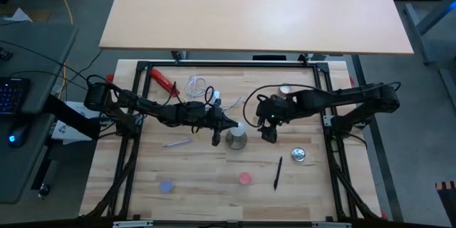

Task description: Screw lightbulb

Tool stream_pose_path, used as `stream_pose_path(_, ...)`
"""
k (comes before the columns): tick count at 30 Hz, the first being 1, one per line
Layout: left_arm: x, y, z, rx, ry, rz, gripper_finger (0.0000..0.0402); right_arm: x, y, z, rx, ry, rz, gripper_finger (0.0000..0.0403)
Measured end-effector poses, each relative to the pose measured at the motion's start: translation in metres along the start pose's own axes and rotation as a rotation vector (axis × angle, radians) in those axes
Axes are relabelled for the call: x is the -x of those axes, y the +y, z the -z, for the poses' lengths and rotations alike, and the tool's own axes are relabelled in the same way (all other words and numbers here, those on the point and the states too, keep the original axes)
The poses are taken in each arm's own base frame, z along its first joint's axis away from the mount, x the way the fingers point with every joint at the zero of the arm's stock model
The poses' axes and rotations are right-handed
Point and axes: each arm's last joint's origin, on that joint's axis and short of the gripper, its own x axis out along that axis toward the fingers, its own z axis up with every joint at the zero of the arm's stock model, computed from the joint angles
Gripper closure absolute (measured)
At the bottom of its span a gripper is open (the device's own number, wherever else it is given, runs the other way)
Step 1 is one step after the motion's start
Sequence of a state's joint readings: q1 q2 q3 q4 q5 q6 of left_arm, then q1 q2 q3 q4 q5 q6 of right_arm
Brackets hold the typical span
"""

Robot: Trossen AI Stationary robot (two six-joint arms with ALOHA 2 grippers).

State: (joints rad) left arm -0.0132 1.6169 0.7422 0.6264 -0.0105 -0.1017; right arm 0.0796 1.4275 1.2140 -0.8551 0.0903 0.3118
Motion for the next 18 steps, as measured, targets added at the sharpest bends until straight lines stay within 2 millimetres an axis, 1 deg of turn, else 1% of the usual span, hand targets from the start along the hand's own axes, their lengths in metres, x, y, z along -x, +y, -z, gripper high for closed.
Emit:
stream_pose_path(2,0.0,0.0,0.0,0.0,0.0,-0.001,0.0402,-0.006,0.001,0.0,0.01,0.009,0.038,0.0156)
stream_pose_path(3,0.0,0.0,0.0,-0.001,0.0,-0.001,0.0402,-0.009,0.002,-0.001,0.013,0.011,0.05,0.0187)
stream_pose_path(4,0.0,0.0,0.0,-0.002,0.0,-0.001,0.0402,-0.011,0.002,-0.002,0.012,0.006,0.051,0.0228)
stream_pose_path(6,0.0,0.0,0.0,-0.002,0.0,-0.002,0.0402,-0.015,0.004,-0.006,0.006,-0.029,0.042,0.0326)
stream_pose_path(7,0.0,0.0,0.0,-0.002,0.0,-0.002,0.0401,-0.016,0.005,-0.009,0.008,-0.055,0.034,0.0362)
stream_pose_path(8,0.0,0.0,0.0,-0.004,0.0,-0.002,0.0402,-0.018,0.006,-0.013,0.005,-0.084,0.026,0.038)
stream_pose_path(10,0.0,0.0,0.0,-0.009,0.0,-0.002,0.0402,-0.02,0.007,-0.019,-0.034,-0.134,0.017,0.0389)
stream_pose_path(13,0.0,0.0,0.0,-0.009,-0.001,-0.002,0.0401,-0.027,0.007,-0.02,-0.04,-0.124,0.022,0.0399)
stream_pose_path(16,0.0,0.0,0.0,-0.009,0.0,-0.002,0.0402,-0.036,0.006,-0.015,-0.074,-0.136,0.017,0.0402)
stream_pose_path(18,0.0,0.0,0.0,-0.009,0.0,-0.002,0.0401,-0.046,0.004,-0.008,-0.129,-0.141,0.012,0.0402)
